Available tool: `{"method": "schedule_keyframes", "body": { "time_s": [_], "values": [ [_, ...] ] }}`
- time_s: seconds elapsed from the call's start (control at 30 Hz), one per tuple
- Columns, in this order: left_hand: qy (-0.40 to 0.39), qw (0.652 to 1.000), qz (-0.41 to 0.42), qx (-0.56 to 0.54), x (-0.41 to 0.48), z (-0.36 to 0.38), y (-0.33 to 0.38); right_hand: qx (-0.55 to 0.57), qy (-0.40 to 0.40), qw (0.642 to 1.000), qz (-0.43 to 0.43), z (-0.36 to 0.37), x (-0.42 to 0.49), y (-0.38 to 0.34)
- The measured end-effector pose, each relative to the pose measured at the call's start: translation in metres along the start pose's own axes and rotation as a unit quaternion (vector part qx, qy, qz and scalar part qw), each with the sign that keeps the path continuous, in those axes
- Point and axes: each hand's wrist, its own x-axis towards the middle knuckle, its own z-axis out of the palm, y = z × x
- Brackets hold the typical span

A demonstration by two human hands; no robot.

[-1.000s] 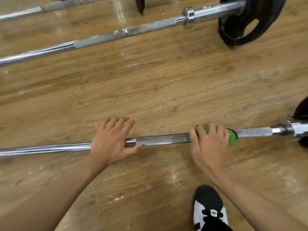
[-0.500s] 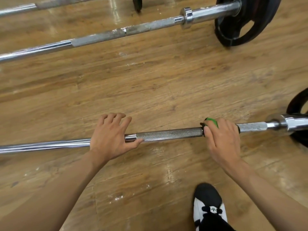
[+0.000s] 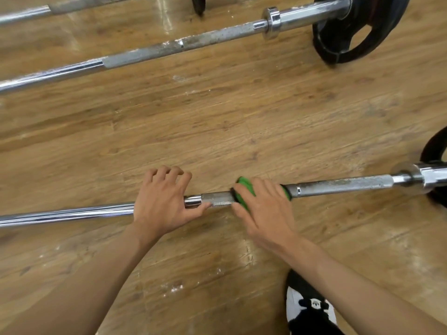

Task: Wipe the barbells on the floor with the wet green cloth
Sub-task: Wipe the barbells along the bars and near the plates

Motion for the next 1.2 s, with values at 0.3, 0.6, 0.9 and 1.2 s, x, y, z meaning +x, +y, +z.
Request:
{"method": "schedule_keyframes", "body": {
  "time_s": [0.3,0.6,0.9,1.2],
  "values": [
    [0.000,1.000,-0.008,0.002,0.000,-0.001,-0.001,-0.047,0.153,0.977,0.143,-0.006,-0.026,0.087],
    [-0.005,1.000,-0.012,0.008,0.003,0.001,0.000,-0.008,0.070,0.993,0.093,0.005,0.008,-0.015],
    [-0.005,1.000,-0.015,0.012,0.005,0.001,-0.003,-0.030,0.077,0.996,0.032,-0.007,-0.013,0.062],
    [-0.004,1.000,-0.012,0.014,0.000,0.000,0.001,-0.033,0.159,0.964,0.210,-0.007,-0.014,0.069]
  ]
}}
